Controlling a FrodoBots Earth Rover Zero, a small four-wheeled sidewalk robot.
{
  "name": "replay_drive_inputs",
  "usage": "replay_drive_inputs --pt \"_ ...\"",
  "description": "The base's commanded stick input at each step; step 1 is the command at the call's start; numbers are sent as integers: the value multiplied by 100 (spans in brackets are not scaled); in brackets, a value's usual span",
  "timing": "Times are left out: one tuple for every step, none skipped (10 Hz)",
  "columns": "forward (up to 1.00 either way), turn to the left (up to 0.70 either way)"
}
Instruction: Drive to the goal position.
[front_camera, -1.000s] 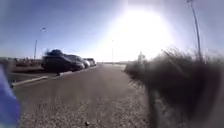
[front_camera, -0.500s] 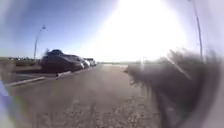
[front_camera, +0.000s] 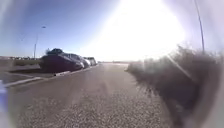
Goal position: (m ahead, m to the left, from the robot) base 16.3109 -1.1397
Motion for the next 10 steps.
replay_drive_inputs --pt "70 0" --pt "70 0" --pt "70 0" --pt "70 0" --pt "70 0" --pt "70 0" --pt "70 0" --pt "70 0" --pt "70 0" --pt "70 0"
